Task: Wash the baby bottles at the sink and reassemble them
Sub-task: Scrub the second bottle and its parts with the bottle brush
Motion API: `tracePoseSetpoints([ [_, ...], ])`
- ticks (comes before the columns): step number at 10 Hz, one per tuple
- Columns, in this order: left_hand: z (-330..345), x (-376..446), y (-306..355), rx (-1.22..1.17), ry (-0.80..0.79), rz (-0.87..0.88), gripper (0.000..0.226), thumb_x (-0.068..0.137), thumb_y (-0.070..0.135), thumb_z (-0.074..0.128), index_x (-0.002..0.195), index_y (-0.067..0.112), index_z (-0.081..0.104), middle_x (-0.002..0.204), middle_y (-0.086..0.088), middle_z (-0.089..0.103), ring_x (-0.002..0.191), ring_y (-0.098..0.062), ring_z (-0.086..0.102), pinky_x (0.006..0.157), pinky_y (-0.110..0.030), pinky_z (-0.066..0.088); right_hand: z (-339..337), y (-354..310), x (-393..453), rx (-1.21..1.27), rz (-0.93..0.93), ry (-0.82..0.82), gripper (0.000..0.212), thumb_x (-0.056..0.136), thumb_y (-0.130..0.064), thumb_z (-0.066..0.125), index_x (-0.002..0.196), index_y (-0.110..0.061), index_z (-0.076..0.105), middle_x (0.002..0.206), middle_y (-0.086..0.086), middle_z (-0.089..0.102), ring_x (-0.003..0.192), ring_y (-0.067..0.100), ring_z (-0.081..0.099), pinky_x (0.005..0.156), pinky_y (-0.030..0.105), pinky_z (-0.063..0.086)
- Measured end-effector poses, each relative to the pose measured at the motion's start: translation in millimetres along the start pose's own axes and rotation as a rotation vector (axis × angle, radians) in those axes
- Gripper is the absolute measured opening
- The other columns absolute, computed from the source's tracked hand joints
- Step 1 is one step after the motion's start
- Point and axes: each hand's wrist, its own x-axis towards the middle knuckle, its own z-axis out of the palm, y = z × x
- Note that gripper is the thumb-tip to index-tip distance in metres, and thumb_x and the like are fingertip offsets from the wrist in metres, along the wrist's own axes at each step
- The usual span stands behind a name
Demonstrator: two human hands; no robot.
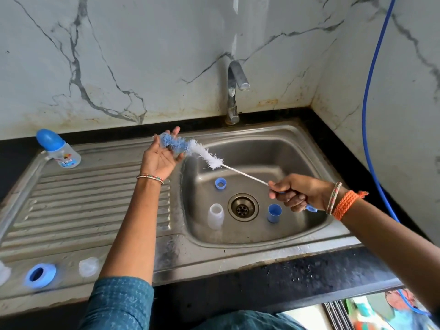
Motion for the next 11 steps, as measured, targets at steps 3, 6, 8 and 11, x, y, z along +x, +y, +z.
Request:
tracePoseSetpoints([
  [3, 7.3, 14.3, -9.1, 0.164, 0.448, -0.328, 0.024, 0.094, 0.031, 0.044, 0.087, 0.015, 0.059, 0.087, -0.002, 0.064, 0.082, -0.017, 0.058, 0.083, -0.035, 0.041, 2.1, -4.1, -3.0, -1.481, -1.239, 1.306, 0.016, 0.08, -0.012, 0.069, 0.094, -0.018, 0.074, 0.072, -0.001, 0.066, 0.057, 0.023, 0.057, 0.049, 0.026, 0.035],
  [6, 7.0, 0.9, -9.8, 0.23, 0.235, -0.172, 0.019, 0.101, 0.025, 0.039, 0.096, 0.015, 0.056, 0.123, -0.008, 0.061, 0.114, -0.025, 0.053, 0.084, -0.035, 0.041, -2.5, -5.1, 3.6, -0.322, 0.017, 0.087, 0.034, 0.099, -0.023, 0.04, 0.076, -0.011, 0.062, 0.045, -0.004, 0.039, 0.035, 0.007, 0.027, 0.034, 0.015, 0.021],
  [8, 3.5, -1.4, -15.4, 0.237, 0.379, -0.164, 0.028, 0.102, 0.033, 0.034, 0.097, 0.017, 0.057, 0.133, -0.004, 0.056, 0.11, -0.023, 0.056, 0.093, -0.037, 0.039, -8.5, -0.4, 4.6, -0.902, -0.33, 0.473, 0.027, 0.098, -0.04, 0.046, 0.091, -0.019, 0.062, 0.067, -0.002, 0.063, 0.055, 0.015, 0.056, 0.05, 0.024, 0.042],
  [11, 9.3, 3.6, -2.9, -0.044, 0.257, -0.11, 0.021, 0.098, 0.02, 0.038, 0.093, 0.015, 0.058, 0.103, -0.003, 0.07, 0.099, -0.021, 0.063, 0.08, -0.036, 0.053, -17.6, 6.5, 4.4, -0.093, 0.046, -0.006, 0.036, 0.101, -0.032, 0.038, 0.073, -0.014, 0.053, 0.047, -0.006, 0.036, 0.035, 0.005, 0.027, 0.035, 0.014, 0.018],
])
